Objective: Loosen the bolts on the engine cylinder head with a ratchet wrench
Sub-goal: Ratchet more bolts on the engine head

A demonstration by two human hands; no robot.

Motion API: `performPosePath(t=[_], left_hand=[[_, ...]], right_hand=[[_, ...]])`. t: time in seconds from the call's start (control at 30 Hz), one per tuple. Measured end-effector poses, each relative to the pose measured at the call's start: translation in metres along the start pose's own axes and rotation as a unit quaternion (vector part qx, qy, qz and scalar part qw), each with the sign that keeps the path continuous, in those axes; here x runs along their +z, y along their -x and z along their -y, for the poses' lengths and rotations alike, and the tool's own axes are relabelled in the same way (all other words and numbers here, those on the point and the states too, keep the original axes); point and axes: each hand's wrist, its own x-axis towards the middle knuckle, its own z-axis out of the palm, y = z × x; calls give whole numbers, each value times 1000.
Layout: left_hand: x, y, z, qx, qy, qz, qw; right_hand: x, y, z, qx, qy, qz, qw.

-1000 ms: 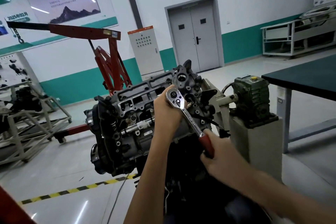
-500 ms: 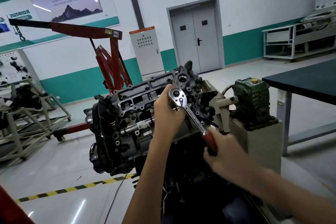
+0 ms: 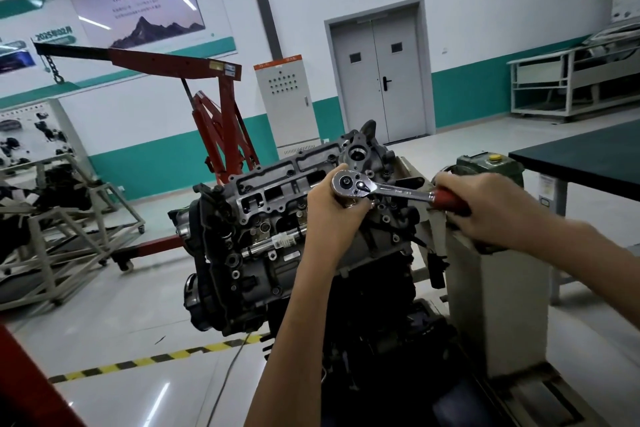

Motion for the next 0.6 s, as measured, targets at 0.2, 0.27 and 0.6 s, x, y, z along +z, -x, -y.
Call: performPosePath(t=[0.2, 0.27, 0.6], left_hand=[[-5, 6, 3, 48, -37, 15, 998], [-3, 7, 0, 70, -43, 0, 997], [0, 4, 2, -1, -6, -6, 1000]], right_hand=[[29, 24, 27, 50, -102, 26, 993], [46, 41, 57, 92, -200, -12, 975], [67, 50, 91, 121, -275, -20, 954]])
